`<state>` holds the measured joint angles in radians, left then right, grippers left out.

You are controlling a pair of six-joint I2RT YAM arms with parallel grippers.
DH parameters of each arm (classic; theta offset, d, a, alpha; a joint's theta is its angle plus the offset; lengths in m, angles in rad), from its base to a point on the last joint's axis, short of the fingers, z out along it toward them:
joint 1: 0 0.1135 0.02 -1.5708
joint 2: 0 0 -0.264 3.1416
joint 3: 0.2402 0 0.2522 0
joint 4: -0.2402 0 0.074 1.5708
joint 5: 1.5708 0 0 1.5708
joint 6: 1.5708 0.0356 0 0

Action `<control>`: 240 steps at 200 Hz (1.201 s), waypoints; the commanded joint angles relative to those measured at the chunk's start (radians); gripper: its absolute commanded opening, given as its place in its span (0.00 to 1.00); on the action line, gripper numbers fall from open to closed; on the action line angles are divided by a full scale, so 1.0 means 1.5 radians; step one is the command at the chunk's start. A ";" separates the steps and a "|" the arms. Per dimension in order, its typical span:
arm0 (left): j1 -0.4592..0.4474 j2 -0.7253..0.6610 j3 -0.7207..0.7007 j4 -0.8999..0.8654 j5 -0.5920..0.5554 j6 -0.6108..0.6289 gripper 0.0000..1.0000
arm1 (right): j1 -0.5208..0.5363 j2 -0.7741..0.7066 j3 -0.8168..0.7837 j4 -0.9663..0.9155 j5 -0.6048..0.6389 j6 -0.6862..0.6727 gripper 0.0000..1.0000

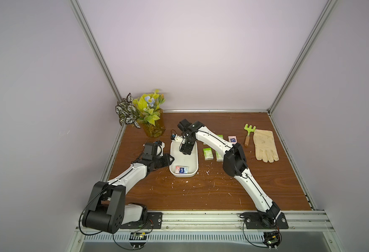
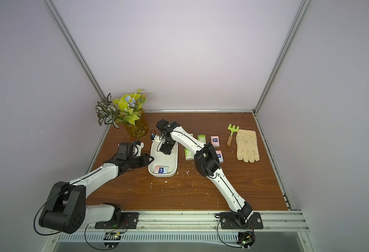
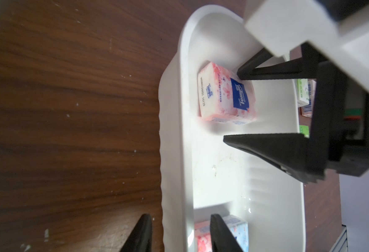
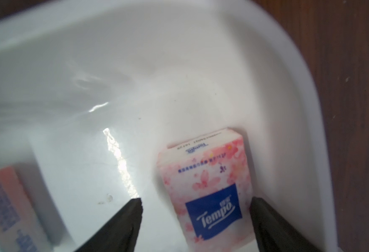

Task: Take the pocket tissues out of the storage box
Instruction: Pick up the pocket tissues from the storage box.

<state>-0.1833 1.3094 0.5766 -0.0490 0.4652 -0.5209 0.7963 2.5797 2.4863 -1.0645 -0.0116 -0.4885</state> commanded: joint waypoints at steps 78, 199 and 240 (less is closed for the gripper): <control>-0.007 0.010 0.000 -0.004 -0.014 0.011 0.32 | 0.015 -0.009 -0.007 -0.018 -0.043 -0.025 0.75; -0.007 0.005 -0.006 -0.005 -0.013 0.011 0.31 | 0.034 -0.068 -0.031 -0.004 -0.032 -0.035 0.86; -0.007 -0.001 -0.011 -0.006 -0.014 0.010 0.31 | 0.032 -0.047 -0.022 0.006 -0.005 -0.045 0.89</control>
<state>-0.1833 1.3140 0.5766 -0.0490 0.4580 -0.5190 0.8486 2.5301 2.4363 -1.0603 -0.0490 -0.5335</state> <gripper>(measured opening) 0.312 0.882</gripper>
